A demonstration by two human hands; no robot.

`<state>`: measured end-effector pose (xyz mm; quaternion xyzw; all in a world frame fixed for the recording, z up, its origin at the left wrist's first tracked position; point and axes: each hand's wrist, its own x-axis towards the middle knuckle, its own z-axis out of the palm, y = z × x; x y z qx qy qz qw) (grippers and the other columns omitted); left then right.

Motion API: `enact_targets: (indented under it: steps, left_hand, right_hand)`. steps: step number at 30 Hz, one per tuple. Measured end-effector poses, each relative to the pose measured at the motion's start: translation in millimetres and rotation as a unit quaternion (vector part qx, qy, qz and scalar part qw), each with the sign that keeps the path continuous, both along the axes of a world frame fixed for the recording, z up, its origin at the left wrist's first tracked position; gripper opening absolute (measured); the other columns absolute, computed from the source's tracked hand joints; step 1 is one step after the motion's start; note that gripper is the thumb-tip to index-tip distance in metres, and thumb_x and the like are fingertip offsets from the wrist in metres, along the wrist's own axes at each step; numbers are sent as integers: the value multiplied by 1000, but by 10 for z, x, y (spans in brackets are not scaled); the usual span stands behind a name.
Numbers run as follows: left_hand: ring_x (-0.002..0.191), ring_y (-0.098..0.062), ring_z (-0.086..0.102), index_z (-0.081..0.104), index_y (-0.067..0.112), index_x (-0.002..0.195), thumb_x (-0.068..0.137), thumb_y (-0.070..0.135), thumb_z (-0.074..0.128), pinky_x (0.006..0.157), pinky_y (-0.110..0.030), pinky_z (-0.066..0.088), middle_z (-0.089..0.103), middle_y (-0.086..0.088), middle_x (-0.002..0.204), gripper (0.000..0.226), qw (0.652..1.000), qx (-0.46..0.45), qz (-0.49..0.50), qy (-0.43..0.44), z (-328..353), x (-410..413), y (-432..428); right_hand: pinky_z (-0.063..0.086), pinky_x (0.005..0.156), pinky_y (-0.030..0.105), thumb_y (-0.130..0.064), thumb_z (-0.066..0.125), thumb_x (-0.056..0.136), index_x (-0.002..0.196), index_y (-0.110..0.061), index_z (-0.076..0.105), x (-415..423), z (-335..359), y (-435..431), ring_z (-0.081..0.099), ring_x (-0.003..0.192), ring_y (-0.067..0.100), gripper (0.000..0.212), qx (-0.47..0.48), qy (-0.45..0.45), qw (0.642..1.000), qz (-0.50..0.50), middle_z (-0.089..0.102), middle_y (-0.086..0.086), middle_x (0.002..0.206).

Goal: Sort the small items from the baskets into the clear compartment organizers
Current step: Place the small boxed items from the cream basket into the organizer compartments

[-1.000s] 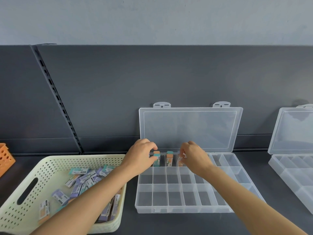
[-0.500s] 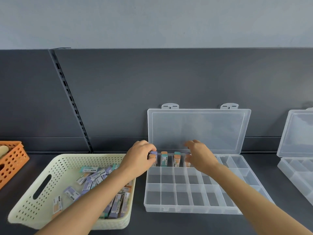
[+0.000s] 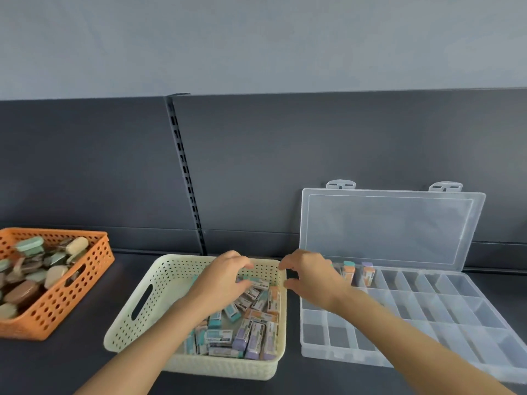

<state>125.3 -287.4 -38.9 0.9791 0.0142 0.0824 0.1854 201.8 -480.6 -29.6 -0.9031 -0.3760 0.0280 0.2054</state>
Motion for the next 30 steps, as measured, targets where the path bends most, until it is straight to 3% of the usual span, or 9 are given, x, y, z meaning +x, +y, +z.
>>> enact_targets:
  steps: [6,10,13,16,23,25,30]
  left_hand:
    - [102,-6,53,61,26,117,89,29,62,89,-26,47,54,12,116,28,997,50,26,55,-96,-205,347]
    - [101,-10,53,58,24,119,87,27,65,85,-27,47,54,9,115,33,992,74,41,97,-145,-269,524]
    - [91,-11,51,59,22,111,83,25,68,76,-26,44,53,8,102,30,987,80,38,135,-200,-284,612]
    - [91,-12,56,61,21,107,82,24,68,77,-30,49,60,7,101,26,988,67,36,136,-217,-266,634]
    - [83,-12,60,62,22,94,85,19,62,74,-33,54,64,6,93,10,989,40,47,135,-234,-200,661]
    - [82,-13,60,63,19,92,84,16,62,73,-33,54,63,4,93,9,986,47,48,152,-231,-211,688]
    - [86,-15,55,60,18,99,84,20,63,64,-26,42,57,3,100,16,984,80,55,151,-213,-231,794]
  right_hand:
    - [56,83,39,-12,53,91,113,-11,66,-200,-46,298,61,99,29,26,-105,-70,991,38,62,11,115]
    - [53,84,38,-6,50,89,105,-8,66,-326,-97,507,62,90,30,22,-177,-105,977,48,65,12,104]
    - [54,76,39,-10,50,90,105,-6,62,-381,-124,704,60,85,30,20,-172,-42,982,58,63,12,99]
    - [48,65,33,-18,53,91,95,-8,58,-419,-176,907,56,79,27,12,-161,26,986,36,60,10,94]
    - [41,55,25,-10,57,87,89,-10,55,-481,-278,1202,53,73,21,2,-118,93,988,-38,54,4,82]
    - [38,50,21,-12,61,84,78,-13,50,-464,-302,1206,50,67,17,13,-104,133,985,-46,52,1,75]
    - [44,59,26,-7,61,81,79,-12,51,-469,-270,1152,45,67,14,11,-81,175,980,-46,51,2,77]
